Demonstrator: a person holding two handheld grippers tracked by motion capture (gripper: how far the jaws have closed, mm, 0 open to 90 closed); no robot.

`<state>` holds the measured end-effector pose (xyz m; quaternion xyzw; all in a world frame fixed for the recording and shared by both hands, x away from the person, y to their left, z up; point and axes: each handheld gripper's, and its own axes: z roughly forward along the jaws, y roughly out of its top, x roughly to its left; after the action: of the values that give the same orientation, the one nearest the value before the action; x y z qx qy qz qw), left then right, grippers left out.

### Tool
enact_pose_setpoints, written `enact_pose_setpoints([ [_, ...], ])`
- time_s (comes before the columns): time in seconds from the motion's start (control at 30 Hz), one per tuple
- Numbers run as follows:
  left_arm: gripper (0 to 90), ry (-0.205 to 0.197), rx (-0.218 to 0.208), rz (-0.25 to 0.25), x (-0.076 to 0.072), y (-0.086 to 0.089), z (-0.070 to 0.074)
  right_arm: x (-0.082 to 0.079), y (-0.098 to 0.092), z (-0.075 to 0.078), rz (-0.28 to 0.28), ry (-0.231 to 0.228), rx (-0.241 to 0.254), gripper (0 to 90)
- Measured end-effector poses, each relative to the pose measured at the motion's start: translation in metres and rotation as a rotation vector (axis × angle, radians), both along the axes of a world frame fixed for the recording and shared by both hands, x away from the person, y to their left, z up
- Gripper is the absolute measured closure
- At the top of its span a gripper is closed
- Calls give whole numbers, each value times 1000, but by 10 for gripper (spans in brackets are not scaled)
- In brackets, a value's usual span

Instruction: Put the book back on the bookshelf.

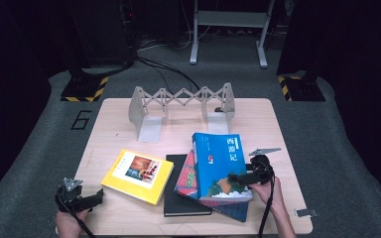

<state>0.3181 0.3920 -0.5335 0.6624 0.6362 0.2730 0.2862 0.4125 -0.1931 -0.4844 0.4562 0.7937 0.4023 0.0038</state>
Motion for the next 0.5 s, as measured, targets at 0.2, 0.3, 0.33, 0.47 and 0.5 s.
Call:
enact_pose_setpoints([
  [0.2, 3, 0, 0, 0, 0, 0, 0, 4, -1, -3, 6, 15, 23, 20],
  [0.3, 4, 0, 0, 1, 0, 0, 0, 2, 0, -2, -13, 8, 22, 38],
  [0.33, 4, 0, -1, 1, 0, 0, 0, 1, 1, -1, -12, -4, 8, 42],
  [0.47, 4, 0, -2, 0, 0, 0, 0, -1, 1, 1, -21, -31, -5, 87],
  [0.5, 3, 0, -2, 0, 0, 0, 0, -2, 0, 3, -30, -36, -10, 103],
])
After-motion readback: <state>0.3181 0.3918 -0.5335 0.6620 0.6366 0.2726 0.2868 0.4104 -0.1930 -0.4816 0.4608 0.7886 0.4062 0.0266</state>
